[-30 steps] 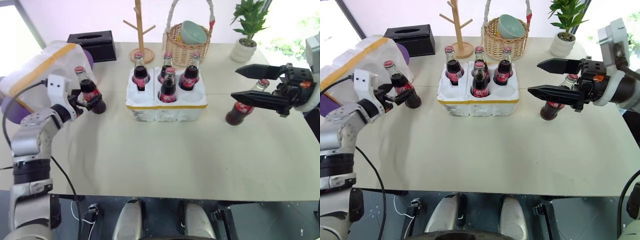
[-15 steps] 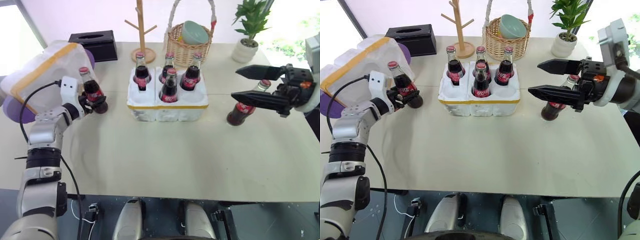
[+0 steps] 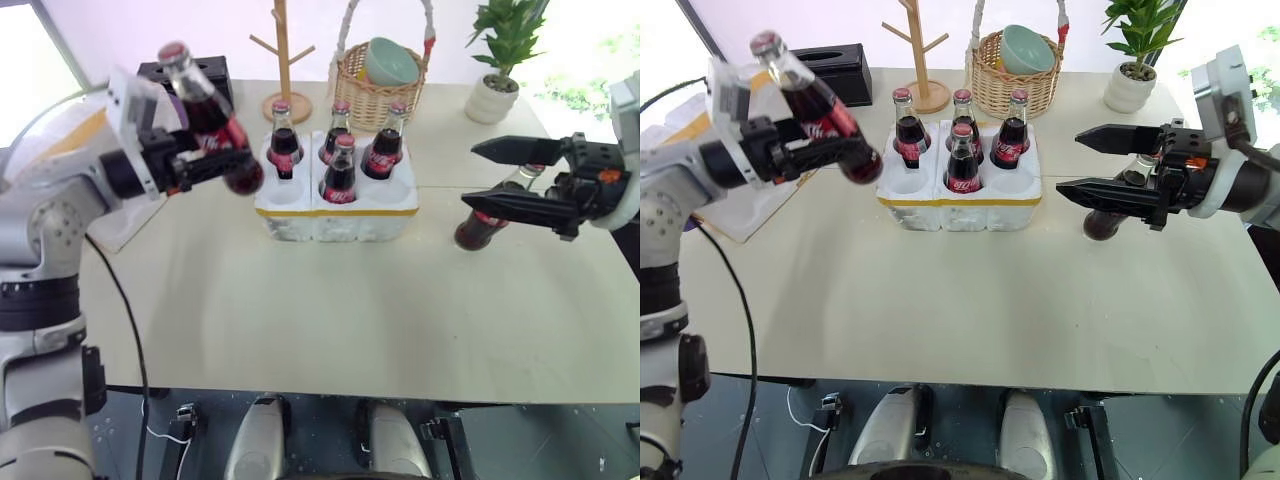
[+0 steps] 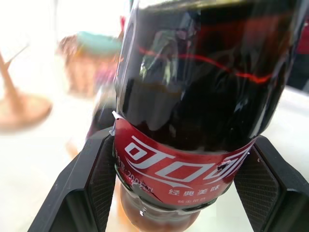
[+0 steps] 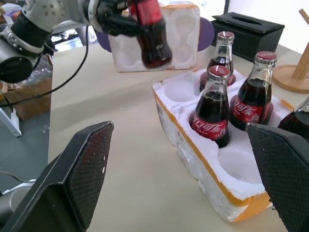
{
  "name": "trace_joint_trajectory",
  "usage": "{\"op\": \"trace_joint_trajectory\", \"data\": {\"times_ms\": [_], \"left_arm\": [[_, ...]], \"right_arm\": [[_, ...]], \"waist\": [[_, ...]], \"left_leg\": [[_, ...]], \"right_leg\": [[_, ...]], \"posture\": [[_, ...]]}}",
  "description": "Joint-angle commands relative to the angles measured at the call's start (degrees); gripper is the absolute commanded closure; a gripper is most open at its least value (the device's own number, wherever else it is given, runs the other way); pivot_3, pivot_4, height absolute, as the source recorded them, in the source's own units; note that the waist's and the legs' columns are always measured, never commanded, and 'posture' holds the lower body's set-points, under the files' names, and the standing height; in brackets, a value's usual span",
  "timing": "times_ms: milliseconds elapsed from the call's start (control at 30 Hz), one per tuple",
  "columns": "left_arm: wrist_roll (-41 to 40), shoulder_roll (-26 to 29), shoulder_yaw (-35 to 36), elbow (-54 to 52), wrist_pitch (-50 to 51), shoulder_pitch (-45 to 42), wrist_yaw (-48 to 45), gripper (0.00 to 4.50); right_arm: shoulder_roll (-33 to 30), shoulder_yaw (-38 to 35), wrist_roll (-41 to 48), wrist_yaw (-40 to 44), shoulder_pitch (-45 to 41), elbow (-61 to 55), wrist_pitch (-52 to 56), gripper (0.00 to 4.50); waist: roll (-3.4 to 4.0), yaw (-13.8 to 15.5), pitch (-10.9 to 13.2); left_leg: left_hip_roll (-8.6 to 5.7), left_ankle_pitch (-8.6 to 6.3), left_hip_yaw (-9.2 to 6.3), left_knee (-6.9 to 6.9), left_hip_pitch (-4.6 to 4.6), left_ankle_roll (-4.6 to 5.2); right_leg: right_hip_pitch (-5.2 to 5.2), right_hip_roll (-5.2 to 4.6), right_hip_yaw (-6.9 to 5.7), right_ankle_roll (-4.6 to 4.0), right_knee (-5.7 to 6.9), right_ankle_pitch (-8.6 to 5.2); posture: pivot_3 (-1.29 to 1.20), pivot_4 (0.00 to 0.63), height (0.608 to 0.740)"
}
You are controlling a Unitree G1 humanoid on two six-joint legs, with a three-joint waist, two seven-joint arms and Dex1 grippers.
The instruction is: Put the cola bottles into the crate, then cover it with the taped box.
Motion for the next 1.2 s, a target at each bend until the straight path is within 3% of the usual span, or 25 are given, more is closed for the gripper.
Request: {"op": "trace_joint_trajectory", "data": {"times_ms": [33, 300, 600, 667, 700, 733, 967, 1200], "left_arm": [[4.5, -2.8, -4.7, 4.3, -5.1, -3.4, 0.3, 1.69], [15.3, -7.5, -12.6, 17.4, -15.8, -5.8, -0.3, 1.69], [21.0, -13.9, -14.7, 25.3, -18.1, -3.5, 3.1, 1.69], [21.0, -14.1, -13.9, 25.9, -17.8, -3.0, 3.1, 0.63], [20.8, -13.9, -13.4, 25.5, -17.3, -2.8, 3.0, 0.31], [20.4, -13.3, -12.9, 24.2, -16.4, -2.6, 2.7, 0.05], [12.6, -8.1, -6.8, 11.0, -8.3, -0.2, -1.2, 0.05], [-4.1, 5.4, 9.4, -2.9, 7.9, 0.7, -4.0, 0.05]], "right_arm": [[-0.1, -2.2, 0.3, -1.0, 0.0, -1.9, -0.9, 0.00], [-0.2, -4.8, 2.3, -3.2, 2.2, -4.0, 0.2, 0.00], [1.1, -3.8, 1.6, -5.1, 2.8, -4.5, -0.9, 0.00], [1.6, -3.6, 1.7, -5.5, 2.7, -4.9, -1.0, 0.00], [1.8, -3.5, 1.7, -5.5, 2.9, -5.0, -1.1, 0.00], [1.9, -3.6, 1.7, -5.3, 3.1, -5.0, -1.2, 0.00], [2.2, -2.8, 0.8, -4.6, 2.5, -3.7, -1.9, 0.00], [1.4, -2.5, -0.1, -3.4, 2.7, -2.7, -2.7, 0.00]], "waist": [[0.01, 0.0, 0.0], [-0.02, -0.8, 0.0], [0.04, -0.7, 0.0], [0.04, -0.2, 0.0], [0.03, -0.1, 0.0], [0.03, -0.1, 0.0], [0.03, -1.6, 0.0], [0.02, -2.7, 0.0]], "left_leg": [[0.00, 0.00, 0.01, 0.00, 0.00, 0.00], [0.00, 0.00, 0.02, -0.04, -0.09, 0.01], [-0.01, 0.00, 0.00, 0.02, 0.08, 0.01], [-0.01, 0.00, 0.00, 0.04, 0.41, 0.01], [-0.01, 0.00, 0.00, 0.04, 0.53, 0.01], [-0.01, 0.00, 0.00, 0.04, 0.59, 0.02], [0.02, 0.00, -0.01, -0.09, 0.62, 0.02], [0.03, -0.01, -0.03, -0.11, 0.40, 0.02]], "right_leg": [[0.00, 0.00, 0.00, 0.00, 0.00, 0.00], [-0.14, 0.02, 0.00, 0.00, 0.00, 0.00], [0.11, 0.00, 0.00, 0.00, 0.03, 0.00], [0.45, 0.00, 0.00, 0.02, -0.05, 0.02], [0.56, 0.00, 0.00, 0.03, -0.06, 0.02], [0.62, 0.00, 0.01, 0.03, -0.08, 0.02], [0.54, 0.01, 0.01, 0.02, -0.02, 0.01], [0.33, 0.02, 0.02, 0.02, -0.02, 0.01]], "posture": [[0.00, 0.150, 0.736], [0.00, 0.150, 0.736], [0.00, 0.150, 0.736], [0.00, 0.150, 0.736], [0.00, 0.150, 0.736], [0.00, 0.150, 0.736], [0.00, 0.150, 0.736], [0.00, 0.150, 0.736]]}}
